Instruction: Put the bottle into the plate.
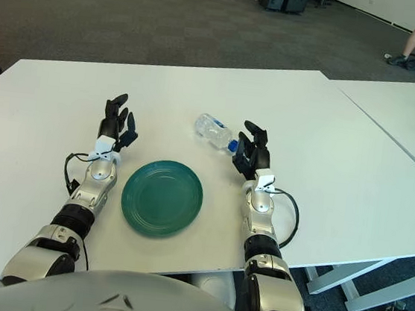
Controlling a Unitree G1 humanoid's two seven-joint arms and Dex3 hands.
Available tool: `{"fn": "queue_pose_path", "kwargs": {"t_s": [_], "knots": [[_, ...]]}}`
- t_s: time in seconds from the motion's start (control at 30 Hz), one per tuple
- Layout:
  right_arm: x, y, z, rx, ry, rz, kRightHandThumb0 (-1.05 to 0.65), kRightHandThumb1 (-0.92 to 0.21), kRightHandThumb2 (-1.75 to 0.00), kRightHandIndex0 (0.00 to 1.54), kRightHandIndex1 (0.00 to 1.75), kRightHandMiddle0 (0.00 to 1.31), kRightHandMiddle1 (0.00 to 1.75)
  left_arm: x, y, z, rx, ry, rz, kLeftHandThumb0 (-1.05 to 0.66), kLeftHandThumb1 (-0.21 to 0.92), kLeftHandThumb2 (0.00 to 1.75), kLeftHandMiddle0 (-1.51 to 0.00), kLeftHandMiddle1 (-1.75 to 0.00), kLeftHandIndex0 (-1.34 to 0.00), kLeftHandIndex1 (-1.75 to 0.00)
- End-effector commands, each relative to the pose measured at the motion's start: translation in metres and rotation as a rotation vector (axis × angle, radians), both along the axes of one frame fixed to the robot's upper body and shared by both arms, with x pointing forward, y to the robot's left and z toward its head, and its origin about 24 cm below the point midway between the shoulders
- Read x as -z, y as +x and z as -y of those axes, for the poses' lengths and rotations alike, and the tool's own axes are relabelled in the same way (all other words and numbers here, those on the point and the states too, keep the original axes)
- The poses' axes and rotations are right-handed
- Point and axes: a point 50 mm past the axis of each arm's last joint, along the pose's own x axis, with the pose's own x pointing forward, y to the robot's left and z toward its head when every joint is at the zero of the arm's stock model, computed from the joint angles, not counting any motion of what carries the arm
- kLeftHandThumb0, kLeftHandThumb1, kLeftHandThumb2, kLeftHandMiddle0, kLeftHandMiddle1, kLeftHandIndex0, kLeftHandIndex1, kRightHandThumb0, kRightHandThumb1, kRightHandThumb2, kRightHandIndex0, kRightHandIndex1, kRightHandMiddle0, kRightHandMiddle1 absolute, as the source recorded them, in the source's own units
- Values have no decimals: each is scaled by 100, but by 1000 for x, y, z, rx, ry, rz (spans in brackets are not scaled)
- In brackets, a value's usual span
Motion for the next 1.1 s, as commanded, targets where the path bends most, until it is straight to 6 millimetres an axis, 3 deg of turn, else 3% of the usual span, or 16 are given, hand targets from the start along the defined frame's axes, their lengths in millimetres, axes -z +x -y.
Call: {"fn": "queue_pose_path", "kwargs": {"t_s": [0.0, 0.3, 0.47, 1.07], "knots": [[-4, 1, 2, -9, -13, 13, -65, -92, -74, 35, 17, 0, 81, 0, -2, -1, -10, 9, -10, -82, 92, 89, -43, -2, 0, -82], [-7, -1, 5, -17, -2, 22, -64, -92, -74, 34, 16, 0, 79, 5, -11, 0, -1, 12, -40, -84, 92, 93, -42, -2, 0, -80], [-7, -3, 8, -25, 10, 16, -64, -92, -74, 34, 16, 0, 77, 18, -21, -5, 1, 14, -79, -83, 92, 94, -42, -1, 0, -78], [-10, -4, 19, -46, 18, -4, -64, -92, -74, 35, 15, 0, 77, 31, -29, -9, -25, 8, -125, -79, 92, 91, -42, -1, 0, -81]]}}
